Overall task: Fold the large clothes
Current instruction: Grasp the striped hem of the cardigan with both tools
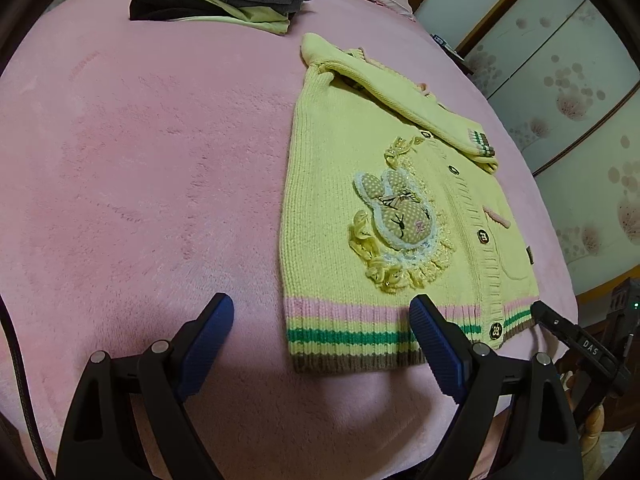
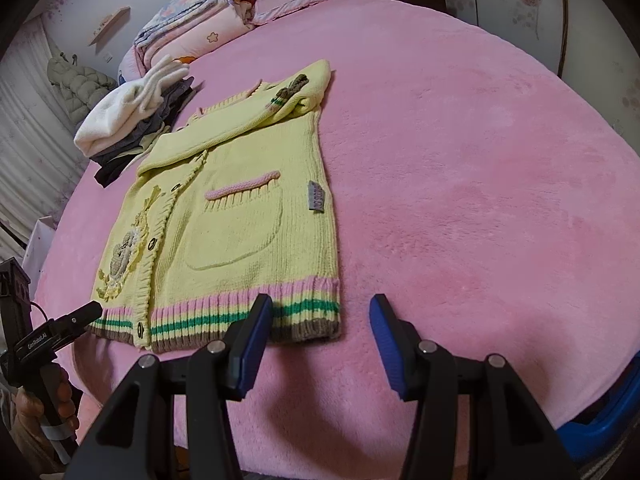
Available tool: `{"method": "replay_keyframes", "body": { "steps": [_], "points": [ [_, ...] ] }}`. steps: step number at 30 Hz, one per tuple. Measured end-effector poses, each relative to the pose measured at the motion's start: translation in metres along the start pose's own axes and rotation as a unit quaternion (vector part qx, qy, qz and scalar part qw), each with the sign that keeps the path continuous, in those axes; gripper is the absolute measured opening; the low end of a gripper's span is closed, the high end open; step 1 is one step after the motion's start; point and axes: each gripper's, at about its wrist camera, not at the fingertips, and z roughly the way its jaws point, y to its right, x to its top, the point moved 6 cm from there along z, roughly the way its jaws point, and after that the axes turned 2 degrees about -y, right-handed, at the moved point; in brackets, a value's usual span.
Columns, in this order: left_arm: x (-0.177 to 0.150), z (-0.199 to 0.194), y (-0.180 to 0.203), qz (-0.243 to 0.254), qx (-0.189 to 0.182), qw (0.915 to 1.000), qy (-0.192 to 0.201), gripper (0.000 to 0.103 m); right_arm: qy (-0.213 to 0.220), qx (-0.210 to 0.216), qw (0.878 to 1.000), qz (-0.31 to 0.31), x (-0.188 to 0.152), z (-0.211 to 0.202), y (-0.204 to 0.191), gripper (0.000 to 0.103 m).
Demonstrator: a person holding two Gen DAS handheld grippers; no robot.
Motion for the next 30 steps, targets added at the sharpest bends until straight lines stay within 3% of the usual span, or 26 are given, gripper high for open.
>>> {"method": "replay_keyframes", "body": {
  "steps": [3, 6, 9, 12, 13, 18, 22, 30],
  "points": [
    [-0.001, 0.001, 0.001, 0.008, -0.004, 0.9999, -0.004, 0.082, -0.002, 0.009, 1.000, -0.007, -0.001, 0.005, -0.004, 0.050],
    [-0.003, 0.003, 0.006, 0.022, -0.004, 0.9997, -0.008, 0.078, -0.011, 0.022, 1.000, -0.014, -0.002, 0.009, -0.009, 0.038],
    [-0.003, 0.007, 0.010, 0.026, -0.008, 0.9995, -0.015, 0.066, -0.019, 0.038, 0.999, -0.019, -0.004, 0.011, -0.014, 0.018],
    [-0.004, 0.012, 0.015, 0.030, -0.019, 0.9989, -0.033, 0.031, -0.022, 0.045, 0.999, -0.020, -0.004, 0.013, -0.016, 0.014],
    [-0.004, 0.013, 0.017, 0.027, -0.024, 0.9986, -0.038, 0.012, -0.022, 0.045, 0.999, -0.021, -0.004, 0.013, -0.018, 0.013],
    [-0.002, 0.010, 0.028, 0.030, -0.014, 0.9986, -0.042, 0.010, -0.019, 0.046, 0.998, -0.029, -0.002, 0.010, -0.023, 0.012],
    [0.010, -0.005, 0.039, 0.011, -0.042, 0.9986, -0.032, 0.010, -0.006, 0.057, 0.997, -0.044, 0.008, -0.006, -0.032, 0.012],
    [0.078, -0.059, 0.063, -0.020, -0.105, 0.9932, 0.046, 0.010, 0.065, 0.101, 0.992, -0.040, 0.071, -0.056, -0.045, 0.012]
  ]
}}
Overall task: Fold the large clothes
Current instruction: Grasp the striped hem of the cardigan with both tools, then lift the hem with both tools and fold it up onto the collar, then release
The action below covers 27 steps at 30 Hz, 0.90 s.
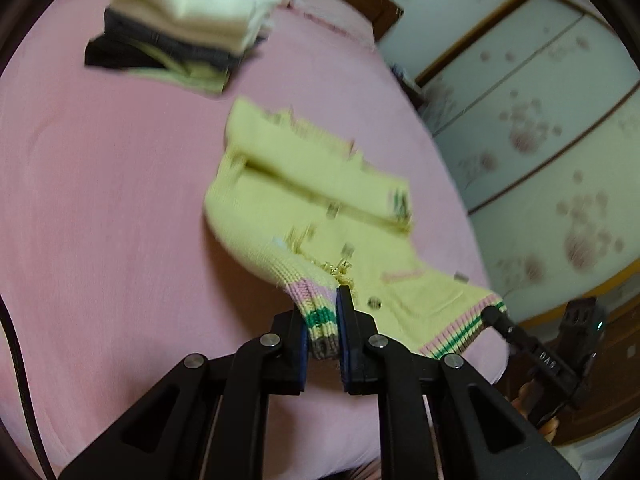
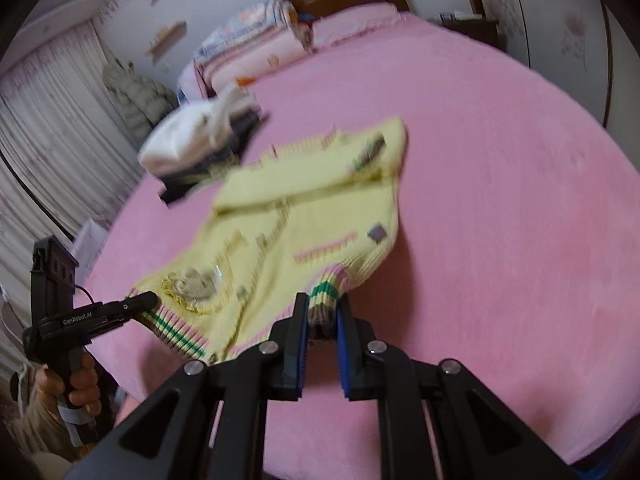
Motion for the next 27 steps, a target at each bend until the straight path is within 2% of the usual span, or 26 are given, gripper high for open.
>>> {"method": "replay_keyframes", "body": {
  "steps": [5, 10, 15, 20, 21, 22, 23, 24, 25, 27],
  "points": [
    [0.054, -0.005, 0.006, -0.023, -0.013, 0.9990, 0.035, 0.010, 0.041, 0.030, 0.999, 0.019, 0.057, -0.007, 0.000, 0.012],
    [0.107, 0.021, 0.001, -0.052, -0.011, 0.9976, 0.045, 0.010, 0.054, 0.040, 0.997, 0.042, 0.108, 0.015, 0.008, 0.012],
    [0.145, 0.071, -0.020, -0.068, 0.011, 0.9970, 0.035, 0.010, 0.036, 0.034, 0.996, 0.078, 0.148, 0.071, 0.032, 0.012],
    [0.164, 0.127, -0.044, -0.082, 0.039, 0.9957, 0.016, 0.011, -0.002, -0.002, 0.996, 0.094, 0.160, 0.134, 0.051, 0.012],
    [0.166, 0.136, -0.049, -0.088, 0.045, 0.9951, 0.009, 0.014, -0.012, -0.008, 0.995, 0.102, 0.160, 0.145, 0.055, 0.015],
    [0.166, 0.143, -0.052, -0.091, 0.049, 0.9946, 0.001, 0.026, -0.020, -0.016, 0.994, 0.107, 0.160, 0.153, 0.058, 0.016],
    [0.167, 0.151, -0.056, -0.094, 0.050, 0.9943, -0.007, 0.045, -0.031, -0.026, 0.993, 0.114, 0.159, 0.162, 0.062, 0.016],
    [0.169, 0.157, -0.059, -0.098, 0.047, 0.9940, -0.015, 0.057, -0.043, -0.034, 0.991, 0.120, 0.158, 0.170, 0.066, 0.024],
    [0.168, 0.158, -0.061, -0.102, 0.043, 0.9937, -0.018, 0.076, -0.049, -0.039, 0.990, 0.123, 0.157, 0.174, 0.068, 0.035],
    [0.172, 0.158, -0.062, -0.104, 0.026, 0.9942, -0.011, 0.079, -0.045, -0.041, 0.990, 0.124, 0.157, 0.174, 0.072, 0.045]
  ]
}}
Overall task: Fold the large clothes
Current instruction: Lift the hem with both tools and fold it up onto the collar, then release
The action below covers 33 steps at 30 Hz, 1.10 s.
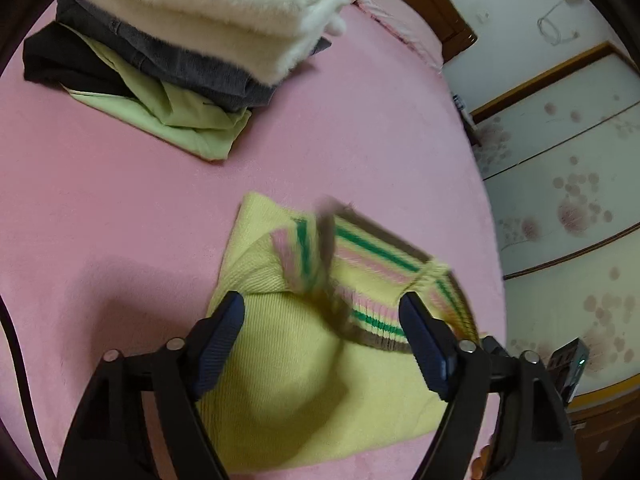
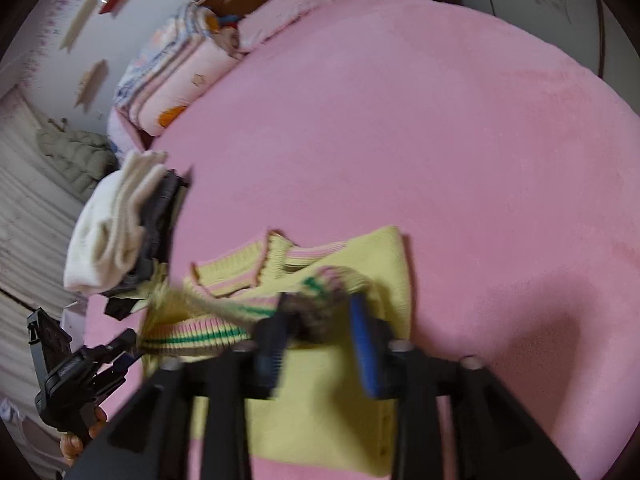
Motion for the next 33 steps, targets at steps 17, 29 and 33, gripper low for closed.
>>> {"method": "replay_keyframes", "body": {
  "steps": [17, 29, 33],
  "points": [
    [0.013, 0.030, -0.014, 0.132, 0.065, 0.9891, -0.008, 0.072, 0.016, -0.065, 0.984, -0.167, 0.006, 0.022, -0.011, 0.048],
    [0.017, 0.039, -0.005, 0.190, 0.122, 0.9741, 0.018, 0.018, 0.014, -0.094, 0.977, -0.189, 0.014, 0.044, -0.007, 0.007],
    [0.020, 0.034, -0.010, 0.167, 0.144, 0.9745, 0.042, 0.015, 0.075, -0.100, 0.976, -0.180, 0.024, 0.024, -0.007, 0.006]
  ]
}}
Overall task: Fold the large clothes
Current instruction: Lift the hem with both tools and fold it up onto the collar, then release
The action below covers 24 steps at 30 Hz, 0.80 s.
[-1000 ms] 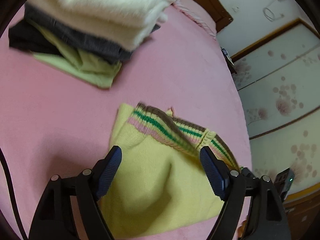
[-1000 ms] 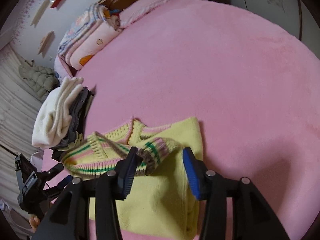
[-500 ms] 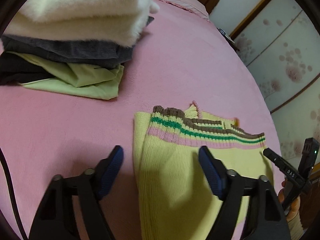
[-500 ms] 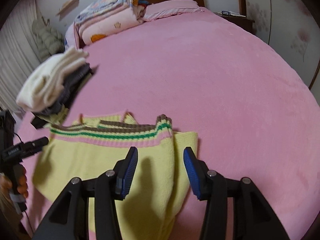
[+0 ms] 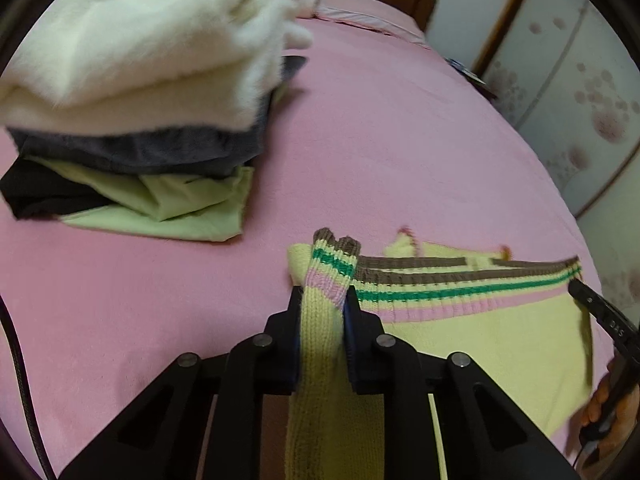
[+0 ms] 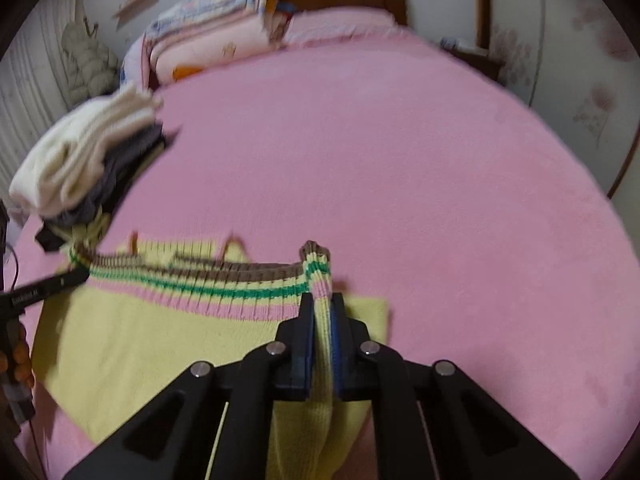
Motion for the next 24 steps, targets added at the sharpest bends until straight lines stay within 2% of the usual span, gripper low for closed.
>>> {"method": "replay_keyframes", "body": {
  "steps": [1, 4, 8, 9, 14, 17, 20, 24],
  "points": [
    [-0.001, 0.004, -0.003, -0.009, 0.001, 0.9999, -0.006, 0.015, -0.002, -0.005, 1.000, 0.009, 0.000, 0.003, 0.005, 0.006],
    [-0.004, 0.008, -0.006, -0.012, 0.005, 0.9999, -0.006, 0.015, -0.045, -0.020, 0.999, 0.016, -0.012, 0.029, 0.011, 0.006],
    [-0.003, 0.009, 0.002, 0.003, 0.015, 0.9999, -0.005, 0.020, -0.042, -0.045, 0.998, -0.003, -0.016, 0.032, 0.005, 0.007],
    [-0.003, 0.007, 0.002, 0.006, 0.020, 0.9998, -0.007, 0.023, -0.044, -0.048, 0.998, -0.005, -0.015, 0.031, 0.004, 0.007],
    [0.004, -0.012, 0.005, 0.002, 0.034, 0.9994, -0.007, 0.055, -0.048, -0.060, 0.997, -0.011, -0.008, 0.012, 0.000, 0.017],
    [0.007, -0.031, 0.010, 0.005, 0.040, 0.9992, 0.004, 0.066, -0.030, -0.051, 0.998, -0.009, -0.002, -0.011, -0.007, 0.017],
    [0.010, -0.052, 0.018, 0.008, 0.054, 0.9985, 0.007, 0.081, -0.015, -0.040, 0.999, -0.005, 0.005, -0.036, -0.015, 0.027],
    [0.012, -0.086, 0.034, 0.019, 0.058, 0.9981, 0.011, 0.083, 0.006, -0.021, 1.000, -0.002, 0.015, -0.072, -0.030, 0.034]
  ]
}}
